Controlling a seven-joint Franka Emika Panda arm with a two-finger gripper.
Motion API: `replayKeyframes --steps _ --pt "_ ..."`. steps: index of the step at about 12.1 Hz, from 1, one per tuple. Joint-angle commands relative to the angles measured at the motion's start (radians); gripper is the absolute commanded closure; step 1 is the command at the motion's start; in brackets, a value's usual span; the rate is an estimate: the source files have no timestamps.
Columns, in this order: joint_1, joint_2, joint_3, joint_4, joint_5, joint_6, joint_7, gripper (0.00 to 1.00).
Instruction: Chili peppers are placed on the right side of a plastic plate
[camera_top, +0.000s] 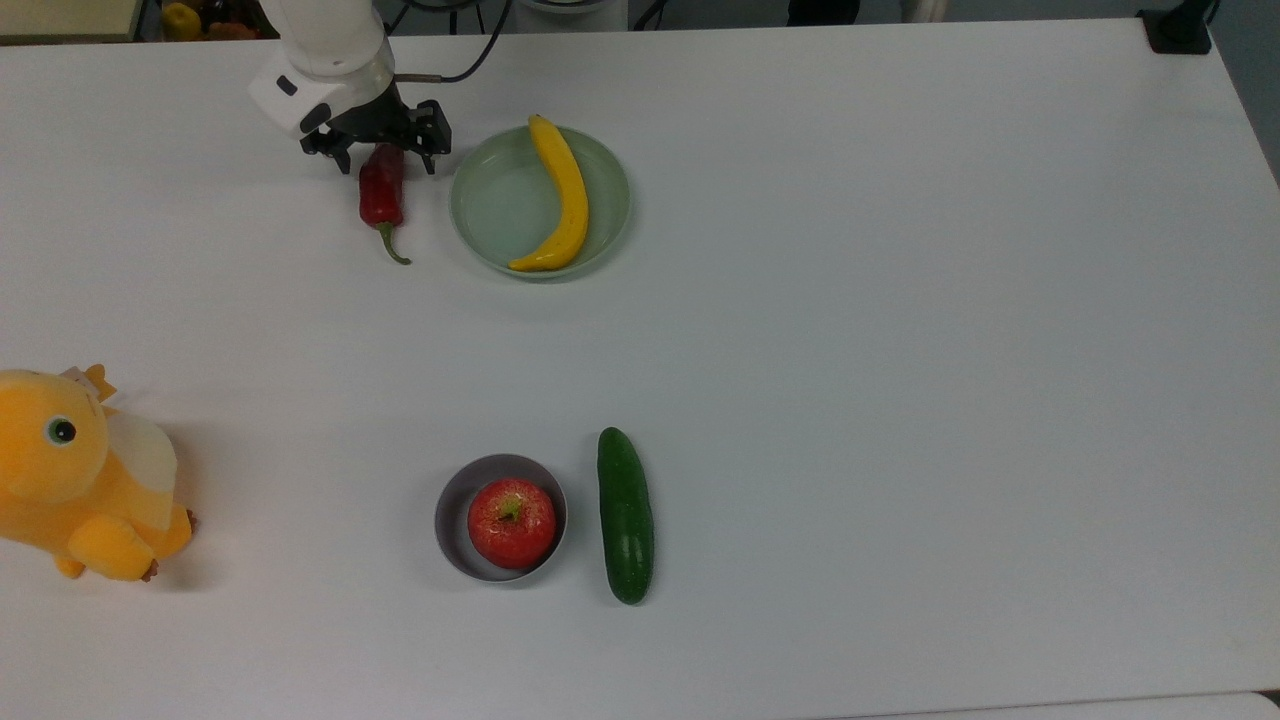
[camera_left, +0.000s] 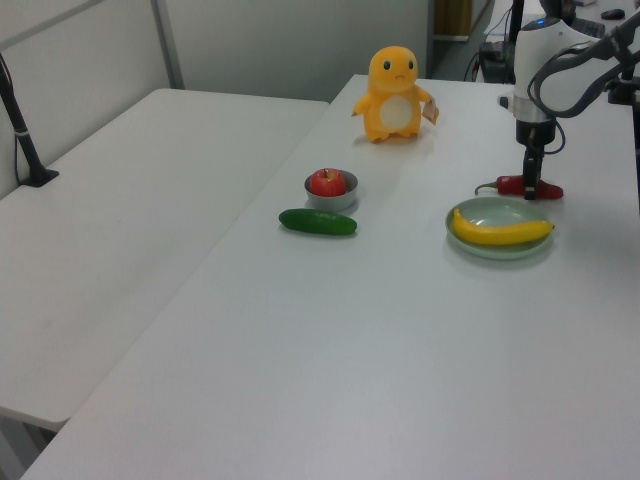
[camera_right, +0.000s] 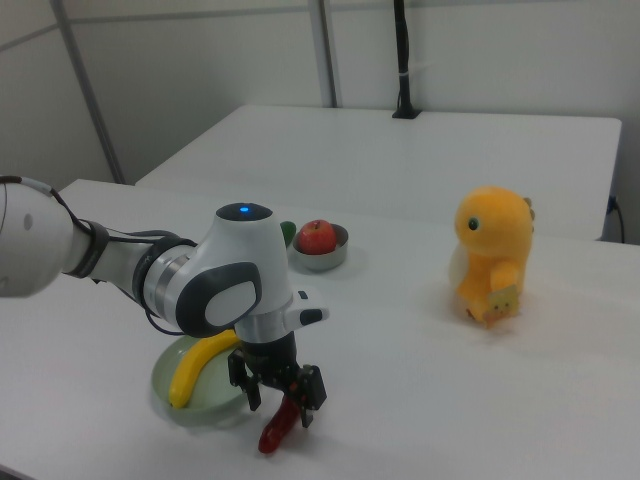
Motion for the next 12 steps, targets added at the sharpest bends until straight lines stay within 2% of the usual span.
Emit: replayKeyframes --steps 1,4,6,9,10,12 --pt "0.006 -0.01 -0.006 -0.01 -0.019 0.011 -0.011 0.0" --pt "0.003 -0.039 -0.006 0.003 -0.019 -0.025 0.0 0.0" --pt "0.014 -0.066 -0.006 0.126 -0.018 -0.196 0.006 0.0" --pt "0.044 -0.07 -0.001 0.508 0.039 -0.638 0.011 0.0" --pt "0.044 -0.072 0.002 0.597 0.067 -0.738 0.011 0.0" --pt "0.046 -0.089 0.007 0.709 0.132 -0.853 0.011 0.0"
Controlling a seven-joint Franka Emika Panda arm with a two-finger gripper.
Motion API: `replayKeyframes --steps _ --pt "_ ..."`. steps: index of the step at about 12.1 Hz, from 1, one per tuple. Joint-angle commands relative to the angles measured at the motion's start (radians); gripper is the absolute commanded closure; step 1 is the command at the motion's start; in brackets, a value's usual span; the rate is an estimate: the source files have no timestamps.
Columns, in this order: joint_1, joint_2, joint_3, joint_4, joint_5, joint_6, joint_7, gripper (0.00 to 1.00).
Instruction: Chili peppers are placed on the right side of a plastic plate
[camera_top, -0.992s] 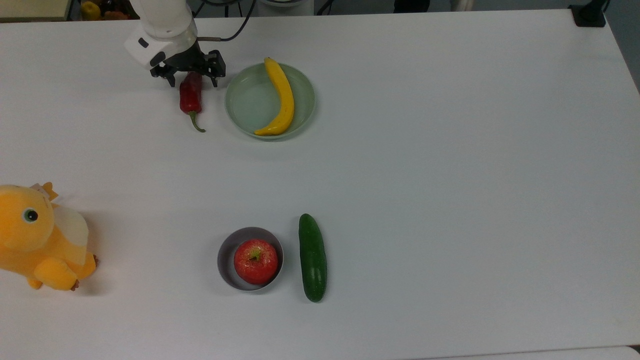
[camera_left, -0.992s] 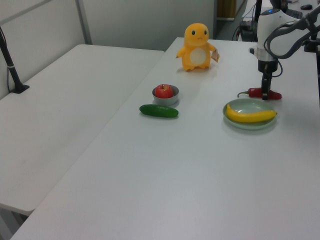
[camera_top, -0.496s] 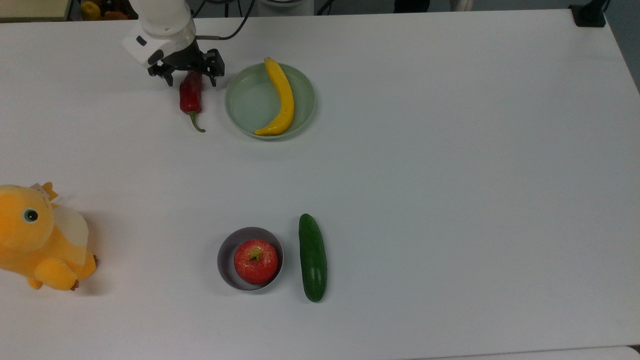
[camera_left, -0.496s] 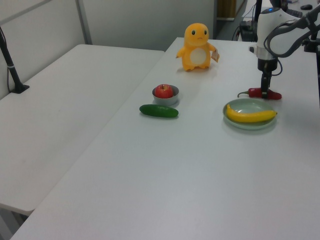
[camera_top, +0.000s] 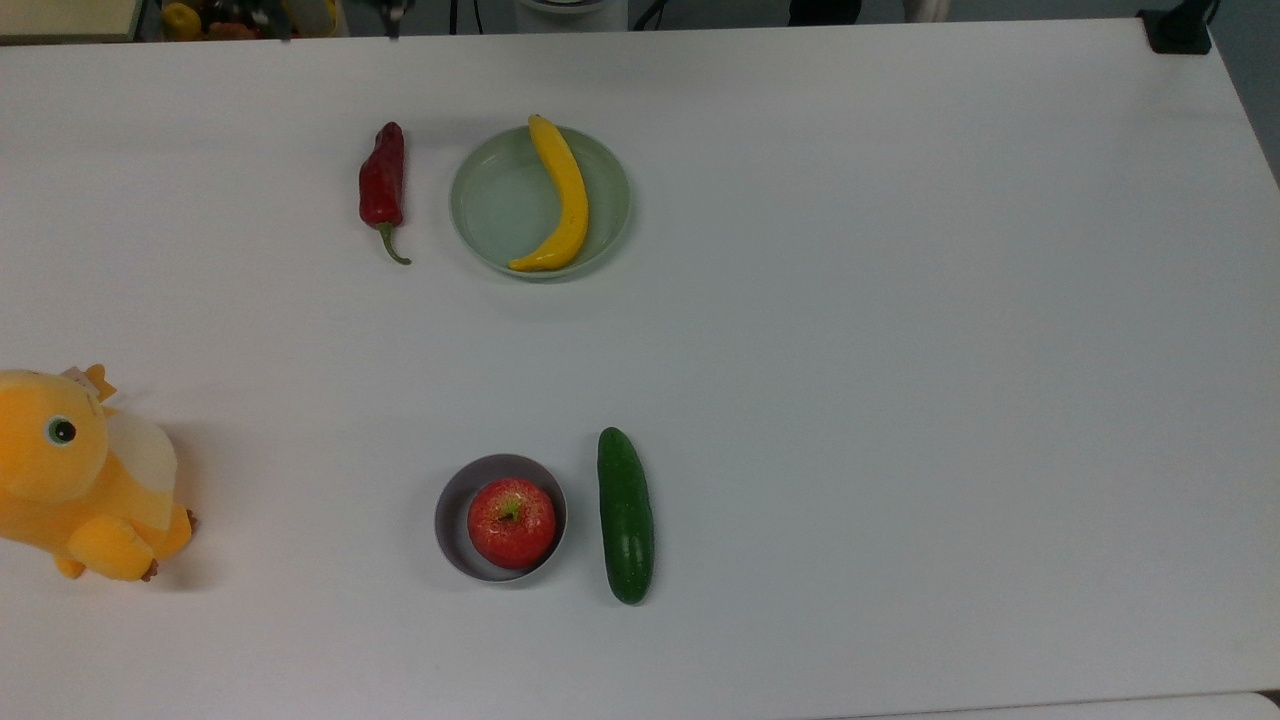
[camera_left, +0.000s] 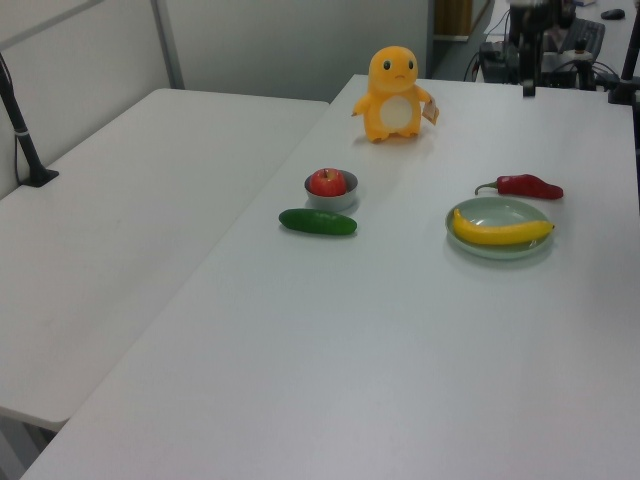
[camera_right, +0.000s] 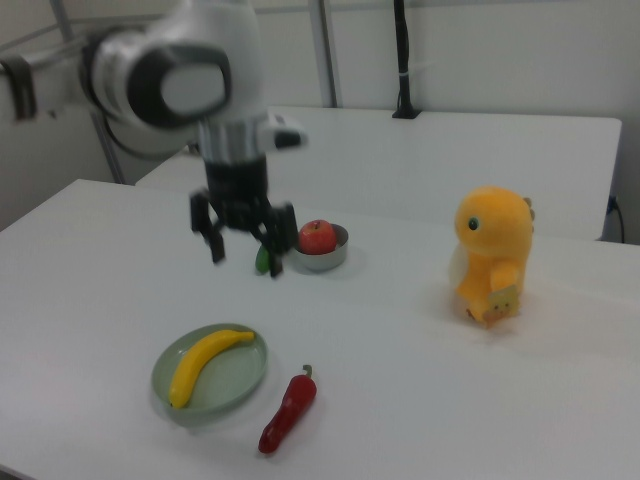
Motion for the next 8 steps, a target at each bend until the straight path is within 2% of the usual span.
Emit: replayKeyframes --steps 1,2,3,5,7,8 --pt "0.015 0.004 0.002 0.183 0.101 -0.181 0.009 0.0" --pt "0.038 -0.015 0.001 0.215 0.127 -0.211 0.013 0.0" --pt "0.068 -0.018 0.004 0.223 0.132 -0.212 0.076 0.0" --pt "0.125 -0.013 0.054 0.223 0.121 -0.187 0.231 0.0" --pt "0.151 -0.013 0.102 0.197 0.117 -0.045 0.24 0.0" --pt "0.158 -0.009 0.102 0.171 0.117 0.05 0.23 0.0"
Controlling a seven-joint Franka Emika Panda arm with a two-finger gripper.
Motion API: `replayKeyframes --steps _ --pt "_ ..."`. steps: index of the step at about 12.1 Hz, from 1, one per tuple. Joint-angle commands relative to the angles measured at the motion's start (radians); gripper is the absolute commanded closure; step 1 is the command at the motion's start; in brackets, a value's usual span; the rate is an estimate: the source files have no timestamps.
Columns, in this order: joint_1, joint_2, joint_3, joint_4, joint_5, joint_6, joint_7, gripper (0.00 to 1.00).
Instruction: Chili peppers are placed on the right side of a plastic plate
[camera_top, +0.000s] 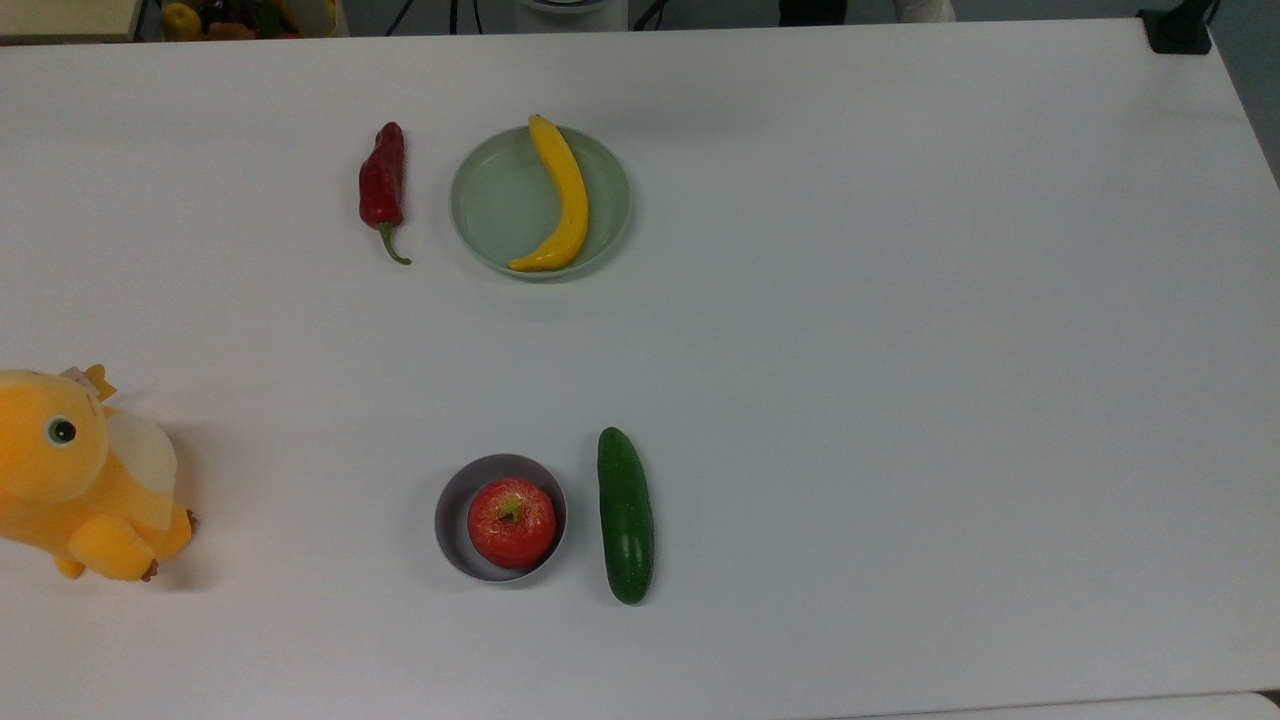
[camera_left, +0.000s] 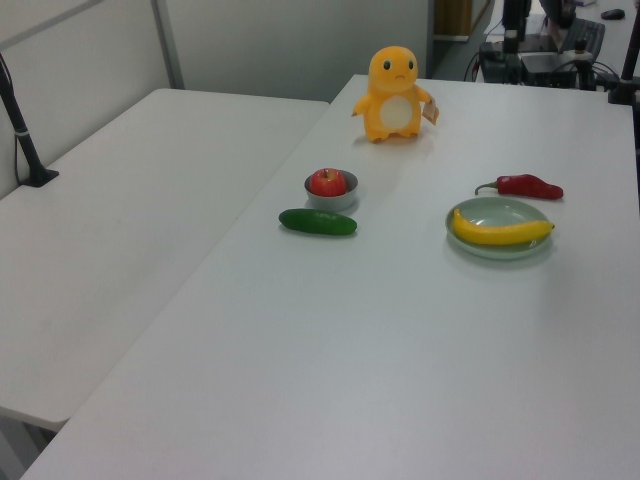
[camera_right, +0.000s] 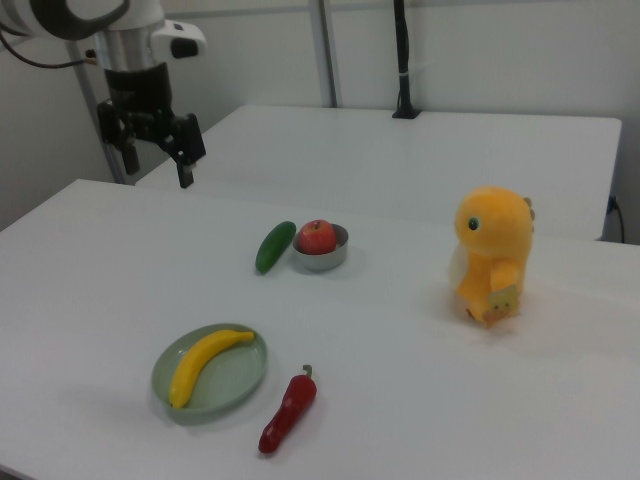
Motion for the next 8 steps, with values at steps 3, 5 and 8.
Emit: replayKeyframes --steps 3,5,8 --pt "0.028 0.004 0.003 -0.089 -0.021 0.26 -0.008 0.0" --pt "0.028 0.004 0.001 -0.096 -0.022 0.254 -0.066 0.0" --pt "0.028 0.003 0.001 -0.097 -0.022 0.253 -0.062 0.0"
